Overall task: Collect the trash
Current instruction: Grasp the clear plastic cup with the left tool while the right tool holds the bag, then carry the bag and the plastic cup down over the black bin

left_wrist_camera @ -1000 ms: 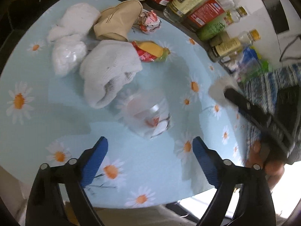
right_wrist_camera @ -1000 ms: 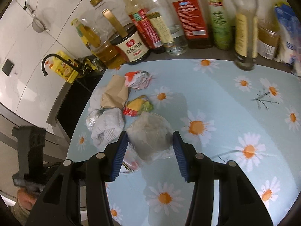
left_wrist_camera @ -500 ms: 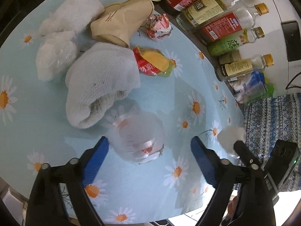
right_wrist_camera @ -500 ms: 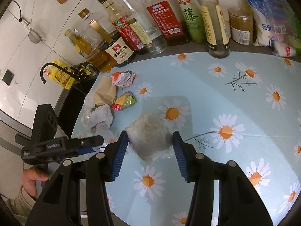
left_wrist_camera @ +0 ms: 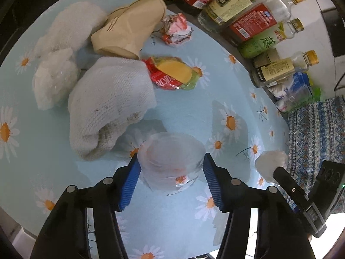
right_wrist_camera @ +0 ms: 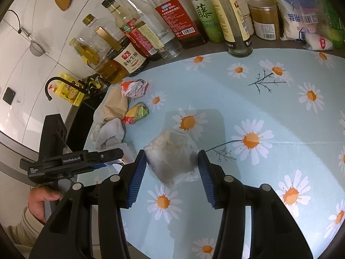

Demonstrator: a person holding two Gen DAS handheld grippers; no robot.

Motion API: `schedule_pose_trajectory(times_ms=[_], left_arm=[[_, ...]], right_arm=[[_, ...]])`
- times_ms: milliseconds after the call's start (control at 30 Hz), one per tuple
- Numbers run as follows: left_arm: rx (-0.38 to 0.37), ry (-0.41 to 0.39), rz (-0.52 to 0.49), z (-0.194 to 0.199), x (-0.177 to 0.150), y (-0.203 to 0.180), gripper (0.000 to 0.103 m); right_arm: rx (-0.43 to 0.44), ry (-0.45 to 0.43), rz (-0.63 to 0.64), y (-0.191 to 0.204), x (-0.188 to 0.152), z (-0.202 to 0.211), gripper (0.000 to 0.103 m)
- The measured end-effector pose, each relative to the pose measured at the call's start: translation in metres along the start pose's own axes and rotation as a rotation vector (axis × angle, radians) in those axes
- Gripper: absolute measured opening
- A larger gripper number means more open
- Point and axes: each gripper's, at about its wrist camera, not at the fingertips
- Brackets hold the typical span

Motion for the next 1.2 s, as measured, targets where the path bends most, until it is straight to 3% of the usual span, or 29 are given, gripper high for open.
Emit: schedule_pose_trajectory(times_ms=[533,1200], left_arm=[[-0.064,-0.047,-0.075,0.05,-0.011,0.03,0.056],[-0.159,-0.043,-0.186,0.125,-0.034,0.136,0.056]], right_arm=[[-0.013,0.012,0.021,0.053,-0.015,-0.015,0.049],[-0.075,-0.001,-0.003,0.187,-0.081,-0.041,0.049]])
Point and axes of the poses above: each gripper's, at about its wrist camera, not at the fingertips, and z roughly against the way its jaws point, y to its left, x to its top, and after that the axes turned 9 degrees about z, right-handed
